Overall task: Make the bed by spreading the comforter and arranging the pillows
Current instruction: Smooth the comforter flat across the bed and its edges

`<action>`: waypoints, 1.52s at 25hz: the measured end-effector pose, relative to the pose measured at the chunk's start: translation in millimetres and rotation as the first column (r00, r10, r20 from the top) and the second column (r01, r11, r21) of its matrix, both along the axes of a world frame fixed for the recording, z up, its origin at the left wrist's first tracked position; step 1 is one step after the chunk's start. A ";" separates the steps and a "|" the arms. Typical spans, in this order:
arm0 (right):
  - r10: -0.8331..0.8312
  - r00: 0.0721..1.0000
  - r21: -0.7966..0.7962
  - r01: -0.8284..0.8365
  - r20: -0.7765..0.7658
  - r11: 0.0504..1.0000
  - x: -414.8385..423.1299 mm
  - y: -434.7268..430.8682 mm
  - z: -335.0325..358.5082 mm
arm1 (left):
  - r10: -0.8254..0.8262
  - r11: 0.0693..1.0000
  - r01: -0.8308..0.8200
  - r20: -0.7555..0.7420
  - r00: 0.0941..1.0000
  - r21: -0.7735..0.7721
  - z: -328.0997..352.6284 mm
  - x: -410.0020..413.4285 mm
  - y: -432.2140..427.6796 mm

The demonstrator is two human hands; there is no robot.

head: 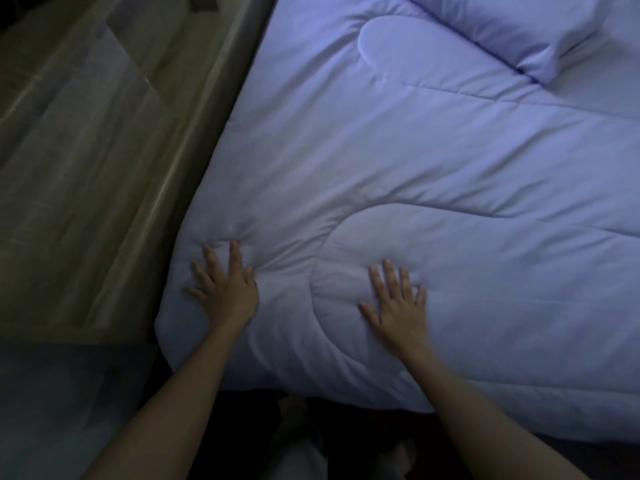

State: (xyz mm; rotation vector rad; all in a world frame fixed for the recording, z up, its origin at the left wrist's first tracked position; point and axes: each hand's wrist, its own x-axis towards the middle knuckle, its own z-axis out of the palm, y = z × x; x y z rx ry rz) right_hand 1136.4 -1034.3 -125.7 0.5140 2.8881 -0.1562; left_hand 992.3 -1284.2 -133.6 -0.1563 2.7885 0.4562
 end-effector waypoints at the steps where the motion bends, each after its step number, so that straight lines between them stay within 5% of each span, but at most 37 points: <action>1: -0.004 1.000 -0.025 0.003 -0.014 1.000 3.2 2.0 1.3 | -0.028 0.999 0.026 -0.090 0.996 -0.022 1.8 4.0 8.8; 4: -0.065 0.992 -0.063 0.058 -0.107 0.996 15.7 22.3 3.3 | -0.386 0.921 0.378 -0.329 0.862 -0.093 11.2 33.0 62.4; 8: -0.289 0.955 -0.076 0.285 -0.059 0.956 65.4 91.6 0.4 | -0.740 0.662 0.743 -0.233 0.631 -0.095 2.2 89.9 143.2; 14: -0.371 0.928 0.000 0.371 0.023 0.929 165.4 162.9 -7.5 | -0.722 0.690 0.688 -0.146 0.676 -0.222 -14.4 116.8 157.0; 18: -0.396 0.916 -0.011 0.397 0.060 0.918 221.6 196.3 -5.2 | -0.597 0.787 0.581 -0.017 0.802 -0.206 11.1 152.1 191.5; 25: -0.594 0.800 -0.087 0.600 0.087 0.795 231.3 240.4 0.7 | -0.779 0.626 0.778 0.091 0.621 0.051 27.9 202.2 337.9; 29: -0.631 0.775 -0.107 0.626 -0.018 0.772 223.2 231.3 -13.4 | -0.860 0.510 0.858 -0.029 0.509 -0.064 11.5 144.8 341.2; 33: -0.543 0.838 -0.127 0.533 -0.056 0.836 190.7 210.5 -9.9 | -0.721 0.691 0.711 -0.187 0.667 -0.132 -0.3 42.2 282.1; 38: -0.229 0.966 -0.137 0.213 -0.121 0.967 69.5 134.8 -11.5 | -0.284 0.958 0.258 -0.302 0.910 -0.124 -11.0 -48.4 130.0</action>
